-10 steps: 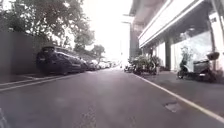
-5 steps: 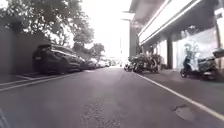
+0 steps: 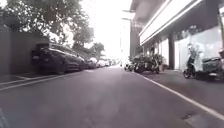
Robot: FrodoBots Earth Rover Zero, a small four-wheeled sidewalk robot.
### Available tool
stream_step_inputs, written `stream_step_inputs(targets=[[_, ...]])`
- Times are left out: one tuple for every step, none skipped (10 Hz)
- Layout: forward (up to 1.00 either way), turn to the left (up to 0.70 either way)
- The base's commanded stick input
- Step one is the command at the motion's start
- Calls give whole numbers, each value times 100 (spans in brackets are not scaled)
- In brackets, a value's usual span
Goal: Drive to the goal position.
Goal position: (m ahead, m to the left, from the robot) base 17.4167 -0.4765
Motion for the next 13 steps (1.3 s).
stream_step_inputs(targets=[[45,-27],[45,-27],[45,-27],[45,-27],[45,-27],[45,-22],[45,0],[45,0],[45,0],[45,1],[45,11],[45,27],[45,27]])
